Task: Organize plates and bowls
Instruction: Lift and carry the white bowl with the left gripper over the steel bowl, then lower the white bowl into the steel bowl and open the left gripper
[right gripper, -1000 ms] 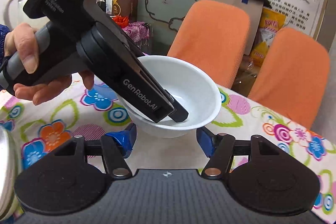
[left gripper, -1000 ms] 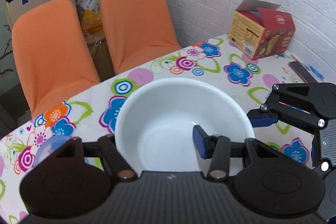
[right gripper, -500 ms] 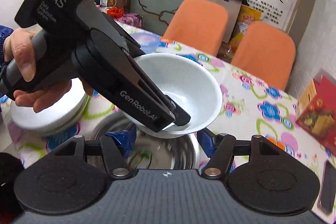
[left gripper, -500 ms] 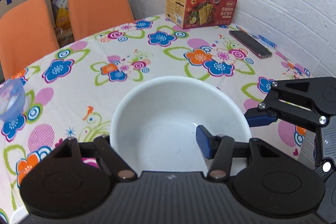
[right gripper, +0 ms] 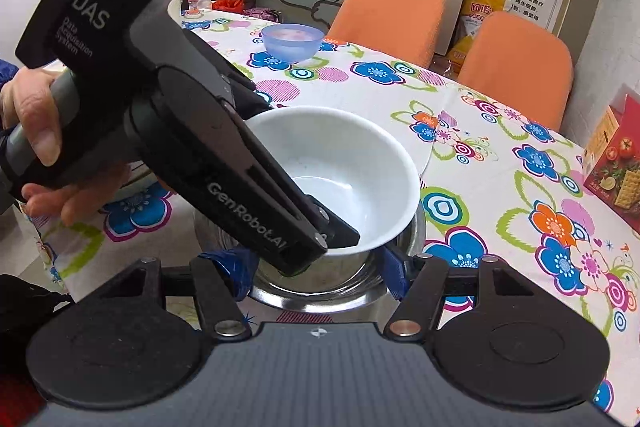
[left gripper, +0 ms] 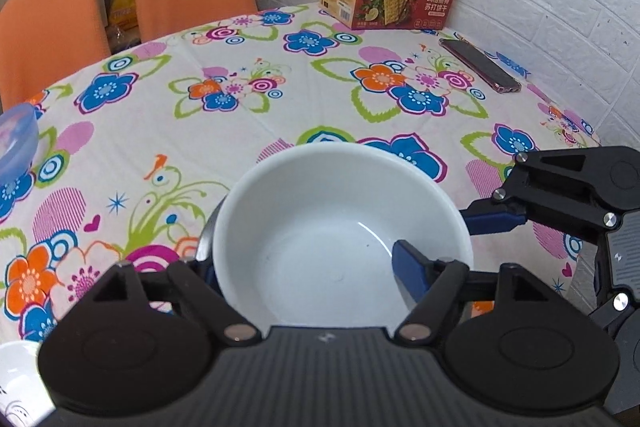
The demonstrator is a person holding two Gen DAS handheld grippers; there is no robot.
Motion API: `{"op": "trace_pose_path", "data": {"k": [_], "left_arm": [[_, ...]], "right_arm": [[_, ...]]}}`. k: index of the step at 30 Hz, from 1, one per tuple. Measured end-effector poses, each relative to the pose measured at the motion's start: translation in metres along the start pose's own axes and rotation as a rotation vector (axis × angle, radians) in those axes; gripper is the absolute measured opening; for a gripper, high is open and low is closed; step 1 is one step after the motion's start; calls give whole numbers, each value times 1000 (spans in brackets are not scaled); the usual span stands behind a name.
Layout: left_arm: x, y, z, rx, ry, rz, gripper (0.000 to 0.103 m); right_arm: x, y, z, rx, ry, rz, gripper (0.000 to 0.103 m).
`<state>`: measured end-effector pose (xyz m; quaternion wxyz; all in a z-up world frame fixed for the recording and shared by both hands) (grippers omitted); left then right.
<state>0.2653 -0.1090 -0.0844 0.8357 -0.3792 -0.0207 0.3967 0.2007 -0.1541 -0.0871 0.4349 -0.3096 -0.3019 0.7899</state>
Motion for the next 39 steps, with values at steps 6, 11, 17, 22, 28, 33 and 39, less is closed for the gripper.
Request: {"op": "trace_pose_path", "data": {"k": [6,11,17,22,28,33,39], "left_arm": [[-5,6,13,25,59,18,76],[-3,1,11,34,28,21,77],[4,-2,18,13,30,43,82],[3,-5,22,-8,35,43,94],[10,-15,38,-57,28,71,101],[24,-15,65,-110,16,110,101],[70,6,101,-129,-111,164,101]], "right_arm": [[0,5,5,-2,-13,-11,50],[2,8,10,2,-16,4,50],[3,-2,13,8,37,58,51],[-7,2,18,50,35,12,51],[-7,3,29,56,7,-15,51],[-8,3,39,41,14,-19,51],[-16,-2,51,20,14,-44,52]]}}
Point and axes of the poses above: each gripper's, at about its wrist camera, not at the fingertips, and z roughly against the way its jaws point, x to its left, y to its underside, the point moved 10 cm from there along -z, roughly the way its jaws point, and after that the axes turned 10 degrees about y, right-handed, at the moved point
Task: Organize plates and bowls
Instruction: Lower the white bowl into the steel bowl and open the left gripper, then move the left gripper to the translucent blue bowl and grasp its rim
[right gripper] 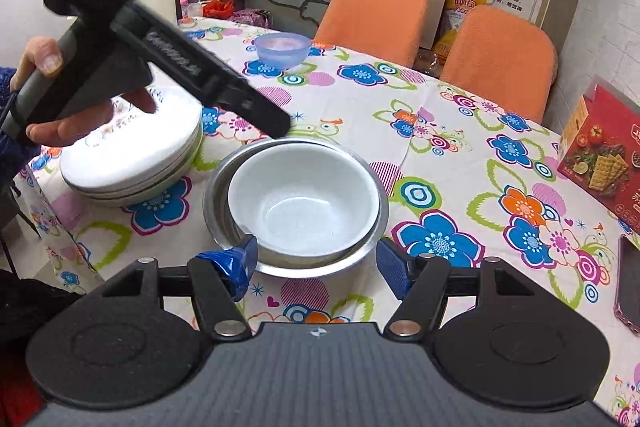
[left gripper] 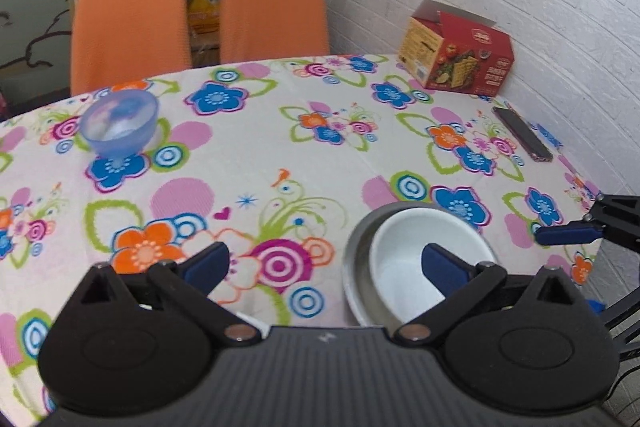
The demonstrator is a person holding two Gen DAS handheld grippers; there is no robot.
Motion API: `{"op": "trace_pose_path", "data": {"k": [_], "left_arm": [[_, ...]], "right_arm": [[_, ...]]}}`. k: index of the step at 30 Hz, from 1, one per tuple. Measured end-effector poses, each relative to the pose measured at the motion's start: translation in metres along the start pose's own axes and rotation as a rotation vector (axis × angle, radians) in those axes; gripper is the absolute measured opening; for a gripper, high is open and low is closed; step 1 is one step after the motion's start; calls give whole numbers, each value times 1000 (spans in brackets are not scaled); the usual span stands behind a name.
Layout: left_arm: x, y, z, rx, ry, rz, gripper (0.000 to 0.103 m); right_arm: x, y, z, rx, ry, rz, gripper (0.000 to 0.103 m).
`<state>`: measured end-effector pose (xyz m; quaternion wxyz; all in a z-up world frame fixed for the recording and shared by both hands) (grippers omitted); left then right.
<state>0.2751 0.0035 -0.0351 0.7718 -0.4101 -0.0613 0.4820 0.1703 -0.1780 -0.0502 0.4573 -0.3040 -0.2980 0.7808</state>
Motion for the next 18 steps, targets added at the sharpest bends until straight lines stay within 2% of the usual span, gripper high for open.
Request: {"op": "trace_pose_path", "data": {"k": [8,12,18], "left_arm": [[73,19,37,-4,-158,69,101],[97,21,54,-20,-193,79,101],[127,14,70,-52,-219,83,101]], "right_arm": [[9,-41,-12,-71,-58,-54,52],[26,-70,-30,-73,-102,-39,52],[52,-114,-47,-84,-125,30,52]]}}
Point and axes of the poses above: each gripper's, at about its wrist camera, not at the fingertips, and z roughly against the way its jaws point, x to its left, y to its underside, the point moved 10 cm from there along -z, roughly the way its jaws point, and after that the axes turned 10 degrees about y, right-handed, at the moved point
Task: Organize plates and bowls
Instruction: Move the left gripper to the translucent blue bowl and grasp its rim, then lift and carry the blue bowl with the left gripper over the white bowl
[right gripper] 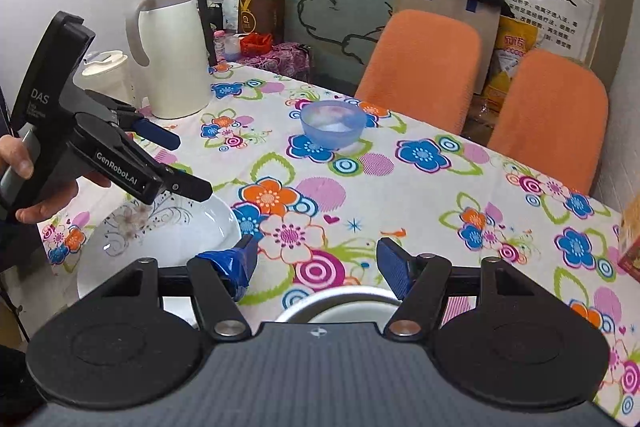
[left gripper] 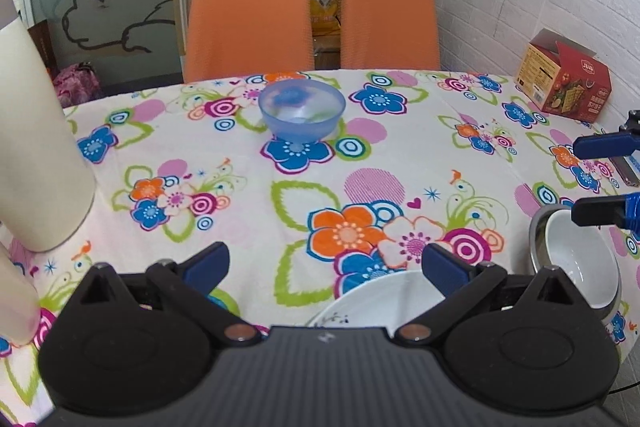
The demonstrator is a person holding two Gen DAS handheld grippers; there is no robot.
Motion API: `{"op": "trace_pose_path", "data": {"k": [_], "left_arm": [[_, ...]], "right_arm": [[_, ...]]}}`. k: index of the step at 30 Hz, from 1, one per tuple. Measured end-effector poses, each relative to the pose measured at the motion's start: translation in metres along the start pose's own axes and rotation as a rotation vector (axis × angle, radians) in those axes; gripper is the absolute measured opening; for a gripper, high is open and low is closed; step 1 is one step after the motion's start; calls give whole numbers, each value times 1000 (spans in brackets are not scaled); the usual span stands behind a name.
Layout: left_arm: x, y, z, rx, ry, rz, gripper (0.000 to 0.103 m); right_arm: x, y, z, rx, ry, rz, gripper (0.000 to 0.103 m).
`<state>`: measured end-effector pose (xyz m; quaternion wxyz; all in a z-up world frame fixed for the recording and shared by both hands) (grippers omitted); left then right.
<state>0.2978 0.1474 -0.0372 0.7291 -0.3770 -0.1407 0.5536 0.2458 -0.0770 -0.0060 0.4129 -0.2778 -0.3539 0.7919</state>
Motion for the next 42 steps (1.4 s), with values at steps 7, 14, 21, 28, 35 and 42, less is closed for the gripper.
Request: {"op": "trace_pose_path", "data": {"k": [7,14,21,28,35,42], "left_arm": [[34,-24,-13,-6,-10,18,101],[68,-64,-52,-10,-30,58,101],[98,-113,-115,-18,9,177,101],[107,-132,-164,13,31,200,101],[113,-127,-188,43,38,198,101],[111,-129,-199,54,41,183,101]], "right_arm": [[16,-48,-27,2,-9,84,52],[29,-84,-74,13,-33,187,52],[20,-101,-151,64,-32,230,52],[1,-89,-198,128,-79,131,52],[3,-78,-221,150,-98,145,52],[6,-82,-230,126,-102,156,52]]}}
Point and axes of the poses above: each gripper's, at about its wrist camera, not at the fingertips, and z roughly against the way its jaws point, x to its left, y to its underside, the point moved 10 cm from there along -z, roughly the way its jaws point, and after that the axes turned 10 degrees about y, right-handed, at the moved point
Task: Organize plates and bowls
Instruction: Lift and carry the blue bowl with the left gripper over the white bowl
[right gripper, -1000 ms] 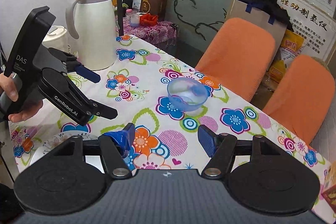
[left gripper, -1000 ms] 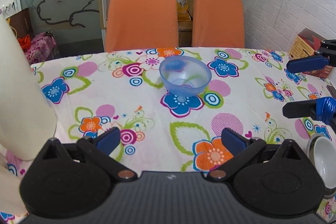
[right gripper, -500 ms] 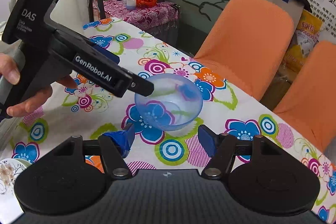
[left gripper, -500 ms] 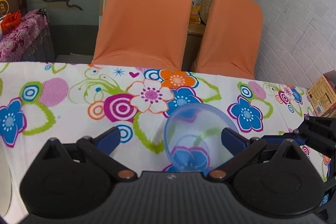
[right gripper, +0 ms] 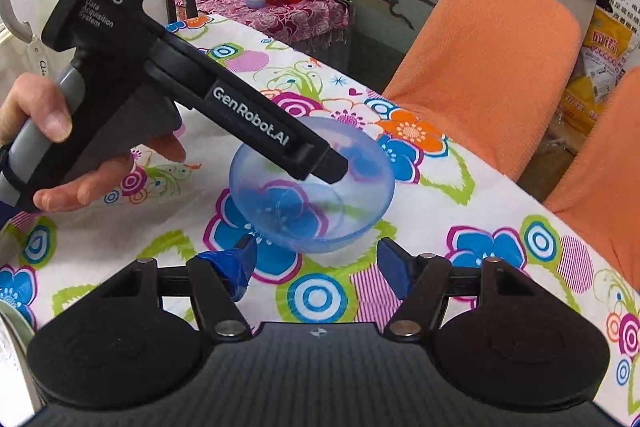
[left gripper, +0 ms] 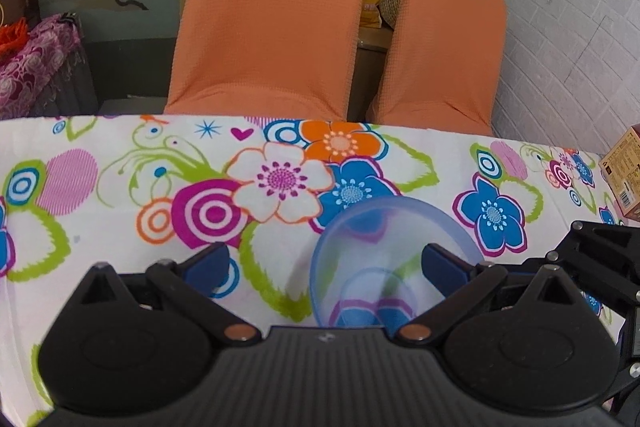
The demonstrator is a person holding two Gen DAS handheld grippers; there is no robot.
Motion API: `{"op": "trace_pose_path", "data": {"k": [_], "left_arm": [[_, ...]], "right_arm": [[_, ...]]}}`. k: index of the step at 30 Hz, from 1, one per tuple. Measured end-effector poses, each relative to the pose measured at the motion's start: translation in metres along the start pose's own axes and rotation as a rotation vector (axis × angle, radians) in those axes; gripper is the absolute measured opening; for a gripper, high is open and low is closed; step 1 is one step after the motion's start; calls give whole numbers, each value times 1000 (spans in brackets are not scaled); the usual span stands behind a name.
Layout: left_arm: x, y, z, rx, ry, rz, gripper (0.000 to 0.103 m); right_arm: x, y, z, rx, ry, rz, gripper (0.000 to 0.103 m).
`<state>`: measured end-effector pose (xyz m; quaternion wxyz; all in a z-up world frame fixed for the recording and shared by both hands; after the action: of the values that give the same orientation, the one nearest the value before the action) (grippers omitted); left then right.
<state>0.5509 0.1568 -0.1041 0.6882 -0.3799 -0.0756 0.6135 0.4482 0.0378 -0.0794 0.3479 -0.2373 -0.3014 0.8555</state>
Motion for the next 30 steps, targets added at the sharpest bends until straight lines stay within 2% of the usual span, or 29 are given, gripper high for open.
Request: {"op": "trace_pose_path", "data": {"k": [4,6,7,8,10,13,18,21,26,30], "left_arm": [[-3,2,-9,2,-7,-24,101],[-7,2,-11,-5,-10,-46,96],[-8,2,-11,-11,-19,-63,86],[-11,2,-11,-11,-21,-87,71],[-16,3,-9,-2,-10,-112,52],[-26,0,4,-26,-13,-133,53],[-58,-3,42,-74,3,-161,53],[-94,4,71,-97,28,-182,53],[-172,47,106,-59,112,-207,54],[-236,98,111,-13,188,-244,55]], "right_arm": [[3,0,-9,-9,-3,8,53],[6,1,-14,-13,-6,6,53],[7,1,-16,-19,0,8,53],[7,1,-17,-32,8,11,53],[7,-1,-19,-74,22,6,53],[3,-6,-17,-152,42,-35,54],[0,-16,3,-198,63,-60,54],[1,-19,32,-213,86,-46,54],[9,-4,101,-228,125,-20,54],[10,36,161,-180,168,-27,54]]}}
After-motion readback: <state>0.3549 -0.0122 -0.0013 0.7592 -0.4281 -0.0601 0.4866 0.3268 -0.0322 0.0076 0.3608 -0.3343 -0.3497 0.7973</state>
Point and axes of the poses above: each gripper's, at about its wrist camera, not at the fingertips, and z roughly against the way its jaws point, x to its left, y to its underside, the point moved 10 cm from there along -z, roughly the way its jaws point, and after that the axes turned 10 degrees about y, right-handed, at the moved point
